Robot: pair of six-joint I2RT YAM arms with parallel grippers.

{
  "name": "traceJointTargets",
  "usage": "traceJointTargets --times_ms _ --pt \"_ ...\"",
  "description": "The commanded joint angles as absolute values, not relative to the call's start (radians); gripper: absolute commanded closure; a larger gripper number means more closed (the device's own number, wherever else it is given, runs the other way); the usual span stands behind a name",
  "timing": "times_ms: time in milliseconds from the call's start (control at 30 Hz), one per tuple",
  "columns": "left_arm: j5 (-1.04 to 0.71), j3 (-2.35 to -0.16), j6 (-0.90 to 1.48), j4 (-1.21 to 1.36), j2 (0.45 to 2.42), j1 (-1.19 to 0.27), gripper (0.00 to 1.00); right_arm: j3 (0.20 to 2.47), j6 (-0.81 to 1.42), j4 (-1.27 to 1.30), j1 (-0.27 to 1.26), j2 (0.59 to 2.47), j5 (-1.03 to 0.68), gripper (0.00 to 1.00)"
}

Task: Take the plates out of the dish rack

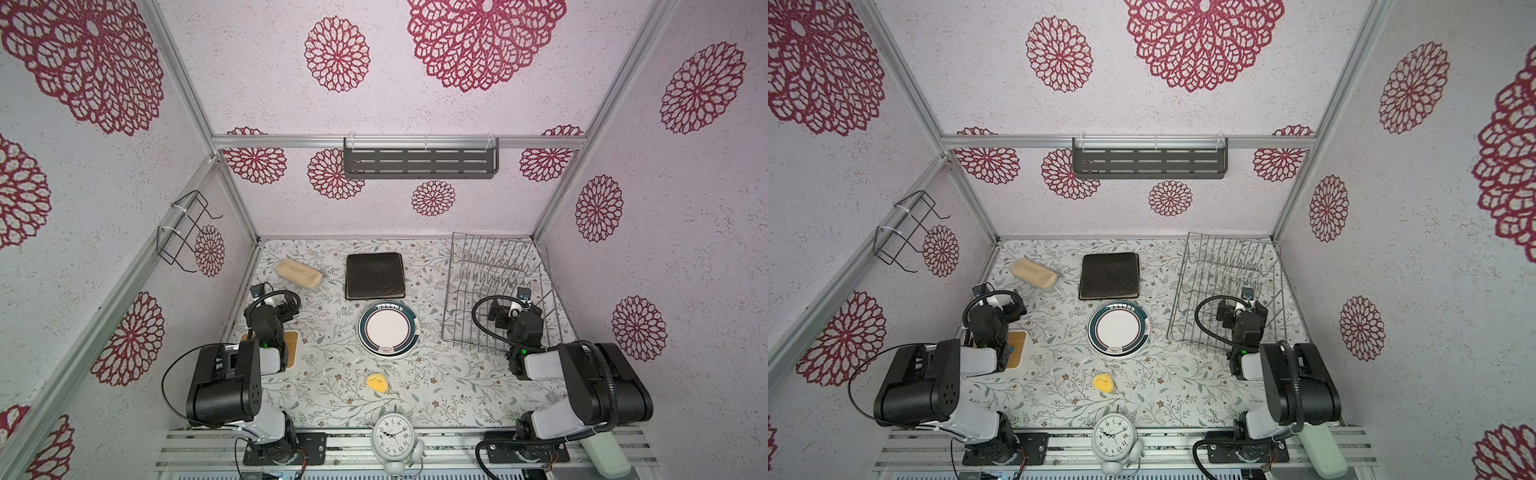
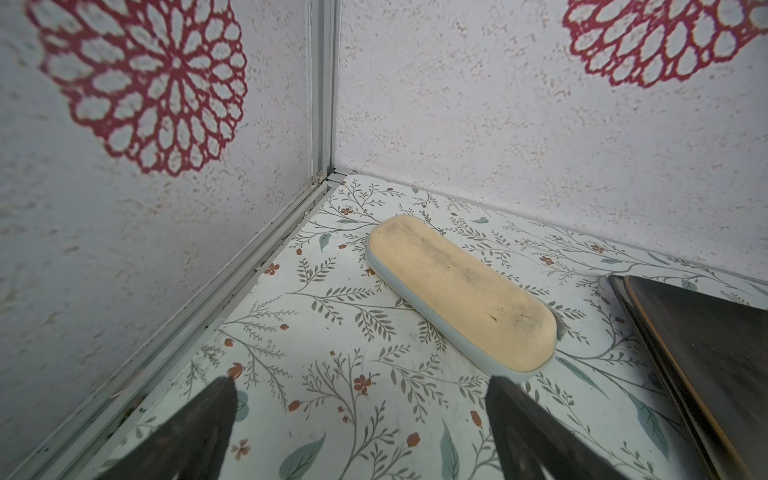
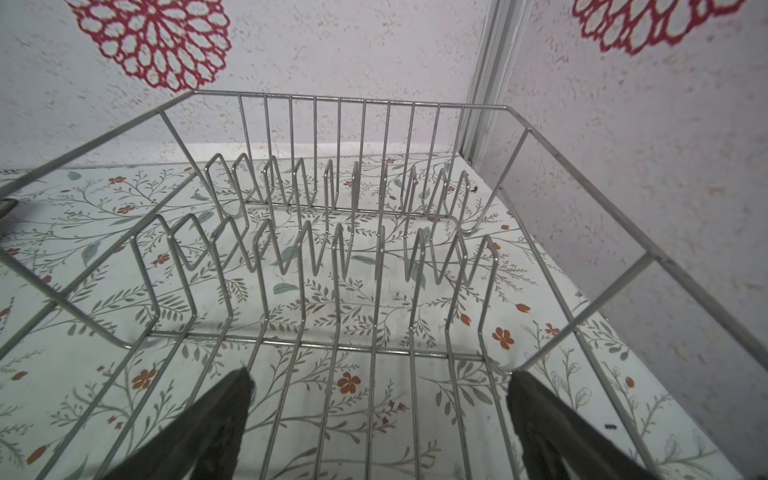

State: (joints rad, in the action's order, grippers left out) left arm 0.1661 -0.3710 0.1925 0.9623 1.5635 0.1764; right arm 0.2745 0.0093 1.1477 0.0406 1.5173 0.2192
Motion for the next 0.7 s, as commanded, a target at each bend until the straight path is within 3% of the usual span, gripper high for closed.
traceJointTargets --times_ms 0,667 --pt "0.162 -0.381 0.192 0.960 1.552 0.171 0.03 0.257 0.019 1.197 0.031 1.537 0.216 0.01" --pt "0.225 -0.415 0.135 0.903 1.556 0.118 0.03 0.259 0.023 1.193 0.032 1.536 0.222 0.01"
